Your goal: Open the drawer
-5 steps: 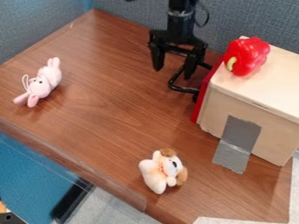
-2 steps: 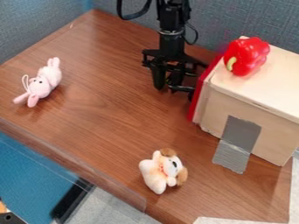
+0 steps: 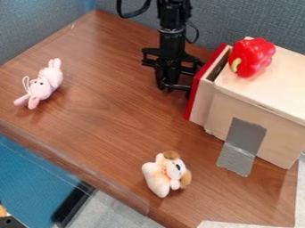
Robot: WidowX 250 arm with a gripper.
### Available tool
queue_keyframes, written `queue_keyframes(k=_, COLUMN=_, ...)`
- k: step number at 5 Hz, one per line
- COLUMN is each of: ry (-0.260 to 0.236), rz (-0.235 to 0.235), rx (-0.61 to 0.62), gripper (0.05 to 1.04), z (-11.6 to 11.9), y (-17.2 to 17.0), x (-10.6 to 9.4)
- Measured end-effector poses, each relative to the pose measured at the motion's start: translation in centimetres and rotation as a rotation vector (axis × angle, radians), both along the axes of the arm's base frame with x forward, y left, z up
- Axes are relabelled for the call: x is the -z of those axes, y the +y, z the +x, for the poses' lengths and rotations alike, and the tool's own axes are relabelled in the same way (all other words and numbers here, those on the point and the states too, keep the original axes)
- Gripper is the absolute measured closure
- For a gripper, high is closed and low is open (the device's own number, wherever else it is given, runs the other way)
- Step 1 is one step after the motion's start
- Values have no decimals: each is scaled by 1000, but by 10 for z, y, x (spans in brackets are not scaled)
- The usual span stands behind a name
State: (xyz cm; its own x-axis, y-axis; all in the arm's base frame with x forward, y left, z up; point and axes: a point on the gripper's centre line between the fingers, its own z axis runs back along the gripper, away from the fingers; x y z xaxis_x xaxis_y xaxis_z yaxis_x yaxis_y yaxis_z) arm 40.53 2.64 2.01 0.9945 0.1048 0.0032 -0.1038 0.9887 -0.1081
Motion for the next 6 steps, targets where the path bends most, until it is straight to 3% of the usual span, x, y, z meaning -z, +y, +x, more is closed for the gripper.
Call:
queue_keyframes(k=3, ry=1, rz=-3, rx=-76, gripper=954, z=-9, y=46, x=5)
queue_keyframes(k=6, ry=10, rz=34, rx=-67, gripper=954, z=-10, y=56, x=3)
